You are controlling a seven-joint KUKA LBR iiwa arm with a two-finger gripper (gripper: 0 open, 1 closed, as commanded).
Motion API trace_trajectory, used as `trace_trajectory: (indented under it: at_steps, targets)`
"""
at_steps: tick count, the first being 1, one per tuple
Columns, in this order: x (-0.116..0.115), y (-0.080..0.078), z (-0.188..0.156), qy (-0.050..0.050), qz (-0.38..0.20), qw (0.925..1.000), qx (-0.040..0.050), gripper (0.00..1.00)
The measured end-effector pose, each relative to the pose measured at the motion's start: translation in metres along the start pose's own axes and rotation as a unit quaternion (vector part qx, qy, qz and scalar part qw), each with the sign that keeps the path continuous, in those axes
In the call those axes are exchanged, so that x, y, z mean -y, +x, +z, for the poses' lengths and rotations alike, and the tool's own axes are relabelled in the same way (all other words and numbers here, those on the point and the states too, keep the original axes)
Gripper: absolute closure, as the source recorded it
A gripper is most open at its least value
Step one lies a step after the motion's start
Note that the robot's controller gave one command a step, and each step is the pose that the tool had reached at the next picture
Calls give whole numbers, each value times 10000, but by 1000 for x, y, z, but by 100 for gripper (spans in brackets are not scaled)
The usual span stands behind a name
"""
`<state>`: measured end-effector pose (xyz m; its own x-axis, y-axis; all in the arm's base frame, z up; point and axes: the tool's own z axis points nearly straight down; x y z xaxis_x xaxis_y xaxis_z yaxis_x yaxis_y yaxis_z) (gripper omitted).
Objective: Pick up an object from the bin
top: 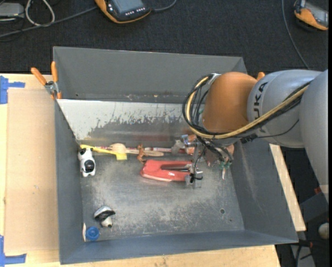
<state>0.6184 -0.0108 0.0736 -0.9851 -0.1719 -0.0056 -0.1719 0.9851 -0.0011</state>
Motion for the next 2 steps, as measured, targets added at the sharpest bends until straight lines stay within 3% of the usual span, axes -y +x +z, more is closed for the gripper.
trace_trajectory:
  at_steps: [1, 2]
  targets:
    - [-32, 1, 0, -4, 120, 9999, 8, 0]
    - [-48, 11, 2, 8, 478, 9989, 12, 100]
